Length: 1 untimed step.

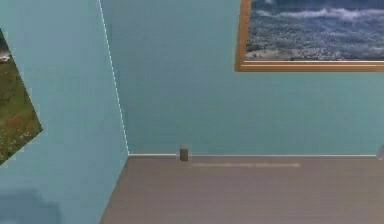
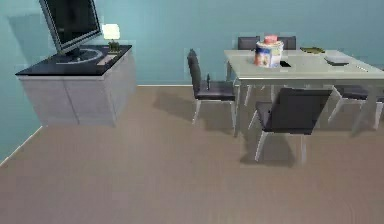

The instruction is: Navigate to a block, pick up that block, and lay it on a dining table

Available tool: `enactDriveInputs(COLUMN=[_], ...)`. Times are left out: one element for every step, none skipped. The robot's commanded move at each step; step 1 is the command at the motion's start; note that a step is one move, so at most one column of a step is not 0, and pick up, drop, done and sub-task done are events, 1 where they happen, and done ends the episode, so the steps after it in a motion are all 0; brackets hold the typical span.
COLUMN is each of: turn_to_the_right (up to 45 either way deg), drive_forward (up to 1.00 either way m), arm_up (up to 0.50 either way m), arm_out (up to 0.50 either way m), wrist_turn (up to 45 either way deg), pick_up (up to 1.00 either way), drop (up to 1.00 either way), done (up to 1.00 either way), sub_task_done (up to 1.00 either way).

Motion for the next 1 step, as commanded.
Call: enactDriveInputs(turn_to_the_right=[0.0], drive_forward=[0.9], arm_up=[0.0], arm_out=[0.0], wrist_turn=[0.0], pick_up=[0.0], drop=[0.0], done=[0.0], sub_task_done=[0.0])
